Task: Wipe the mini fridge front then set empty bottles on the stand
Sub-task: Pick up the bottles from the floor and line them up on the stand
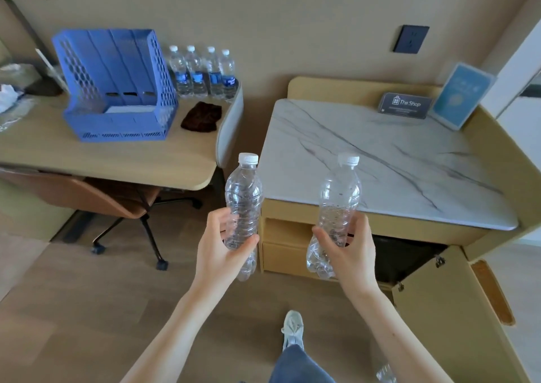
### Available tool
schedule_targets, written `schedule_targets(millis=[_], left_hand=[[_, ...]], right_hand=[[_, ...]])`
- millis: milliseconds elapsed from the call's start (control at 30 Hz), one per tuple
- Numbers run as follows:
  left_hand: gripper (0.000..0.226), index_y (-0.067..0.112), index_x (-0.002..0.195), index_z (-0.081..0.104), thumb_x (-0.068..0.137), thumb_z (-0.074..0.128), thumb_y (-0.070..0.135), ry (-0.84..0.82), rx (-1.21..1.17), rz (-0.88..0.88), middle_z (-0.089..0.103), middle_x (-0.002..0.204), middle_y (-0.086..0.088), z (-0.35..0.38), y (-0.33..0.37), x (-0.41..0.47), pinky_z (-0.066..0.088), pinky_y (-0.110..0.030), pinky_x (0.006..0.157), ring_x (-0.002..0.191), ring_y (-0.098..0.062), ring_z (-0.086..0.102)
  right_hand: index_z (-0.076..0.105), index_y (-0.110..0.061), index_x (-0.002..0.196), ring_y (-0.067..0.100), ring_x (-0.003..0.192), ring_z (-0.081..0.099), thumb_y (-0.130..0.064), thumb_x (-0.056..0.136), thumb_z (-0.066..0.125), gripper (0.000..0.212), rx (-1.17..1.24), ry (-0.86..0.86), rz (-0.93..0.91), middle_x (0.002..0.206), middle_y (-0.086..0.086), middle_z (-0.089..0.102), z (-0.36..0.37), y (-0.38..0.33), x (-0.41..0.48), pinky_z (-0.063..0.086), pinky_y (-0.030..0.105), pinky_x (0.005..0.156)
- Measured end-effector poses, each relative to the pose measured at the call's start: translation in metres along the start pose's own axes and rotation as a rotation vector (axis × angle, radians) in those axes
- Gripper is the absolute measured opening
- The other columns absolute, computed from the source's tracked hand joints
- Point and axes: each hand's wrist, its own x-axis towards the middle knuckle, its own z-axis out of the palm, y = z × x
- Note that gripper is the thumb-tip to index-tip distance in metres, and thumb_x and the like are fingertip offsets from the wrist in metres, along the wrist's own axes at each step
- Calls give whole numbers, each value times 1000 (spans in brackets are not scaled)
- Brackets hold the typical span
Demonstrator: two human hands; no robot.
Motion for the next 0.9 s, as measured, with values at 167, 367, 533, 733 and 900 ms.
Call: schedule_targets(millis=[167, 367, 533, 733, 900], left_hand=[[64, 62, 108, 44, 75, 86, 27, 20, -44, -6, 56, 115, 39, 53, 29, 84, 40, 1, 80, 108, 14, 55], [58, 56, 110, 47, 73, 84, 34, 50, -82, 42, 56, 115, 34, 95, 63, 168, 46, -12, 90, 110, 6, 57], [60, 49, 111, 46, 75, 87, 22, 51, -65, 46, 59, 114, 25, 117, 70, 222, 48, -14, 90, 105, 8, 58], [61, 31, 122, 47, 76, 86, 18, 4, -73, 39, 57, 120, 20, 140, 60, 272, 45, -17, 95, 112, 3, 57], [60, 45, 109, 47, 74, 87, 17, -21, -86, 39, 60, 117, 19, 153, 38, 315, 45, -14, 92, 111, 0, 59]], right_hand=[[51, -31, 112, 10, 98, 59, -41, 76, 86, 51, 13, -12, -26, 107, -6, 59, -5, 1, 105, 45, 24, 76], [50, -28, 113, 3, 97, 54, -39, 78, 86, 51, 29, -40, -109, 105, -8, 56, -5, -6, 207, 40, 6, 76], [48, -41, 105, 4, 97, 54, -43, 76, 86, 48, 70, -31, -137, 103, -10, 55, 7, -8, 260, 40, 10, 77], [51, -28, 112, 5, 96, 54, -37, 77, 87, 51, 48, -32, -123, 104, -4, 56, 31, 0, 308, 40, 5, 76], [51, -29, 112, 8, 96, 56, -35, 77, 87, 50, 40, -5, -108, 105, -4, 57, 56, 4, 340, 40, 6, 78]])
